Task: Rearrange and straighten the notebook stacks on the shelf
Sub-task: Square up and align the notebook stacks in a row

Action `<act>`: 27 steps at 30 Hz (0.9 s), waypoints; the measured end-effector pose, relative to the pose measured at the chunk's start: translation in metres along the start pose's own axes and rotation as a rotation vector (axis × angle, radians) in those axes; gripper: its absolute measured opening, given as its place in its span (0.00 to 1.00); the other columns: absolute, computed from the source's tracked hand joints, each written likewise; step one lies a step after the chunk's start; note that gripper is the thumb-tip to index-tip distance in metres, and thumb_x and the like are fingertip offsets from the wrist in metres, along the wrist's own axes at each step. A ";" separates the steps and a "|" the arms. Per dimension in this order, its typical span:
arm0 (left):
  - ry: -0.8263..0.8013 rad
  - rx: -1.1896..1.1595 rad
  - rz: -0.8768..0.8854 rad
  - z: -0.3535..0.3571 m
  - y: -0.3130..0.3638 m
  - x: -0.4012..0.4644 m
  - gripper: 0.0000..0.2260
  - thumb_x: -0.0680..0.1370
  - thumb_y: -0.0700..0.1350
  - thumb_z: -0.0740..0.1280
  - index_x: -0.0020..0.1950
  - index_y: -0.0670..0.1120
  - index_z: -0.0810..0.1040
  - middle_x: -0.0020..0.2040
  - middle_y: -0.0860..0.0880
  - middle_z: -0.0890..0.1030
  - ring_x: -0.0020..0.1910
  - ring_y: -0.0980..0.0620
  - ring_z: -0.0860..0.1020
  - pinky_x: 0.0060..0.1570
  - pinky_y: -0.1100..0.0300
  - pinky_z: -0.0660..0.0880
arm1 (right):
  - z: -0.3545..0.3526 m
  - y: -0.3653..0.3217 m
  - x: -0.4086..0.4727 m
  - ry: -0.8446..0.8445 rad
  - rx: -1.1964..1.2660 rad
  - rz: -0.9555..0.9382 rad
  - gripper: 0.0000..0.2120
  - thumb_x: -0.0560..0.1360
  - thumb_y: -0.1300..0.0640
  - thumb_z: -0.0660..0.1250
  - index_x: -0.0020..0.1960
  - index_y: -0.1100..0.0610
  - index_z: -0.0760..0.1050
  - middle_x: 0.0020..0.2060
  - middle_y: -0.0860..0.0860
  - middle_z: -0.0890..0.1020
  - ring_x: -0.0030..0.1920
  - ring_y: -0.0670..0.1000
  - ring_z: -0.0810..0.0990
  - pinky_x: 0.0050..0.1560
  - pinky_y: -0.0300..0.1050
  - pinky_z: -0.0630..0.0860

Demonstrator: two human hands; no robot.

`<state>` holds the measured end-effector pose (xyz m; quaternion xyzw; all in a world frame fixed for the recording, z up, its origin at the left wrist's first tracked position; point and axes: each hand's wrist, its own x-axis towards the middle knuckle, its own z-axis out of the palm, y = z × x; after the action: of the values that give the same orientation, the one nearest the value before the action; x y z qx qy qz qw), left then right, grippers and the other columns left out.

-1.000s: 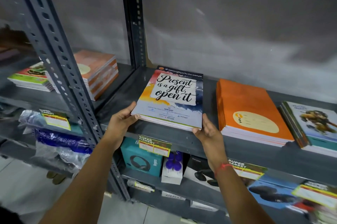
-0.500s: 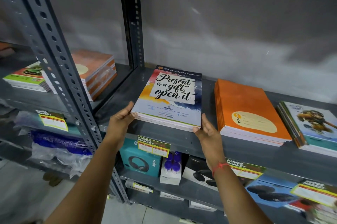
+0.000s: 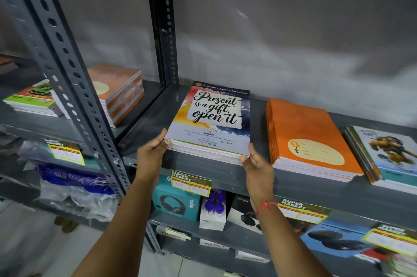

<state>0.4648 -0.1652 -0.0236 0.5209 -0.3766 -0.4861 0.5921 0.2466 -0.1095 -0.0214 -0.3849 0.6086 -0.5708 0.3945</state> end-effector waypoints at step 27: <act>0.012 -0.054 -0.010 0.002 -0.001 -0.001 0.18 0.76 0.36 0.65 0.66 0.40 0.73 0.59 0.48 0.78 0.58 0.52 0.76 0.62 0.58 0.69 | -0.001 -0.002 -0.001 0.027 0.000 0.019 0.22 0.74 0.62 0.67 0.68 0.56 0.70 0.66 0.50 0.75 0.60 0.41 0.71 0.62 0.35 0.65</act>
<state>0.4627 -0.1650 -0.0244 0.5095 -0.3575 -0.4958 0.6056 0.2457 -0.1083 -0.0190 -0.3716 0.6175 -0.5721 0.3916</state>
